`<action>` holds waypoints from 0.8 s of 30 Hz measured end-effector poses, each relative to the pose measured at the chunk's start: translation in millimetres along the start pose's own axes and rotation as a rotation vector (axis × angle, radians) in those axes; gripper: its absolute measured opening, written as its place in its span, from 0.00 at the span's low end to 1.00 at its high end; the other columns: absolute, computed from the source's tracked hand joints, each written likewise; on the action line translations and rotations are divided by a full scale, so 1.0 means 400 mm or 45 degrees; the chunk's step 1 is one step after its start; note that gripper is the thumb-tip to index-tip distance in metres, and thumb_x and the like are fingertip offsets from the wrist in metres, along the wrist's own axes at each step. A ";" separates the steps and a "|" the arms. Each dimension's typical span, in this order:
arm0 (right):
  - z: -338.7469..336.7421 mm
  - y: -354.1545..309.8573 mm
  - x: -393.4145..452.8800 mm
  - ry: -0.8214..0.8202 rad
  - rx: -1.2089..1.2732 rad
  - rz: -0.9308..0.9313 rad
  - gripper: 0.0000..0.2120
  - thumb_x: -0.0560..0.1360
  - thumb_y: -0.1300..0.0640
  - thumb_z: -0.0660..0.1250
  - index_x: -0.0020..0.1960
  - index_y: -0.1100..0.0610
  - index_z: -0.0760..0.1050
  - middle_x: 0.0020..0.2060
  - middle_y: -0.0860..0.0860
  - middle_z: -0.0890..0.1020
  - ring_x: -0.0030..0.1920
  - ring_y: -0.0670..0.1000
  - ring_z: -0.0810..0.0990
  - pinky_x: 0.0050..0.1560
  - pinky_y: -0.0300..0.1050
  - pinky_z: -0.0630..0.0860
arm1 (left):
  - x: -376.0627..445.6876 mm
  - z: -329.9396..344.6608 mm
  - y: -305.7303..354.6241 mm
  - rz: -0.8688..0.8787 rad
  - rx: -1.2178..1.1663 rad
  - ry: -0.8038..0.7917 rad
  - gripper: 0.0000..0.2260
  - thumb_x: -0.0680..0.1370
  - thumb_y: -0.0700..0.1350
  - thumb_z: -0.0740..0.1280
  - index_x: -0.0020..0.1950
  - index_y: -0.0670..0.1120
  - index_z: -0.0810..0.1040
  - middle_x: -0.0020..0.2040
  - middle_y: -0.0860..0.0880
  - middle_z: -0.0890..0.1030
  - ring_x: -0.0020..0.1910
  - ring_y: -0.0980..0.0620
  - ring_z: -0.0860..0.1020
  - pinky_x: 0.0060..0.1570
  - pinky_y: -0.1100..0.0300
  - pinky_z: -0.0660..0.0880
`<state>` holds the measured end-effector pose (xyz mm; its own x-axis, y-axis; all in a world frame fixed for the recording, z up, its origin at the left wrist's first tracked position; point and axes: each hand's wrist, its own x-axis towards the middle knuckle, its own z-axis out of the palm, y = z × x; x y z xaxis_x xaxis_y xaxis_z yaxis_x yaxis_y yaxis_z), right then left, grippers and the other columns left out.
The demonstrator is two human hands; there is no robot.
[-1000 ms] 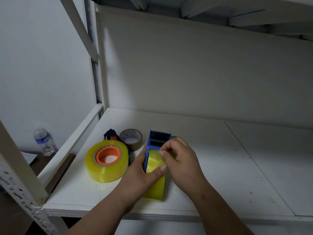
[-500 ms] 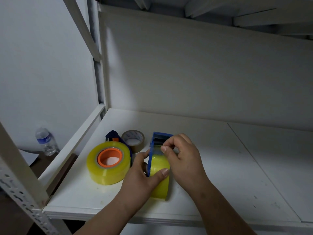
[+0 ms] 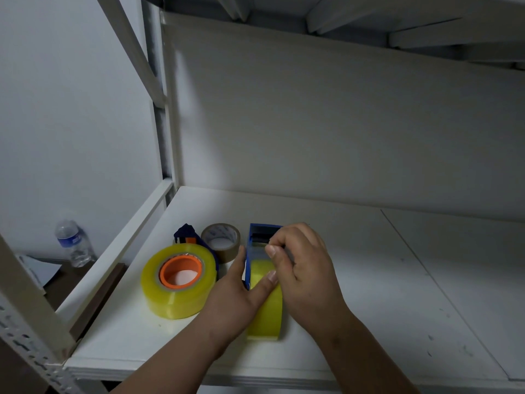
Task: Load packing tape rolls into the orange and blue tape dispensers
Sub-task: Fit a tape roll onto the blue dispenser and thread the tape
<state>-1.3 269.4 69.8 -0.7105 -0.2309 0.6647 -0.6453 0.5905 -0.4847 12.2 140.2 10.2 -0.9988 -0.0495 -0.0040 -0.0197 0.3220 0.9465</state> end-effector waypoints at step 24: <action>-0.003 -0.013 0.045 0.127 0.031 0.017 0.04 0.76 0.62 0.62 0.43 0.59 0.73 0.44 0.51 0.74 0.42 0.45 0.71 0.42 0.47 0.73 | -0.022 -0.025 -0.056 0.117 -0.063 -0.442 0.58 0.60 0.49 0.83 0.78 0.67 0.47 0.58 0.65 0.83 0.55 0.62 0.82 0.53 0.65 0.80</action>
<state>-10.2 263.0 85.0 -0.6882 -0.1446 0.7109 -0.6437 0.5737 -0.5065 21.9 123.9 -7.9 -0.9524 0.3043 -0.0191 0.0650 0.2638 0.9624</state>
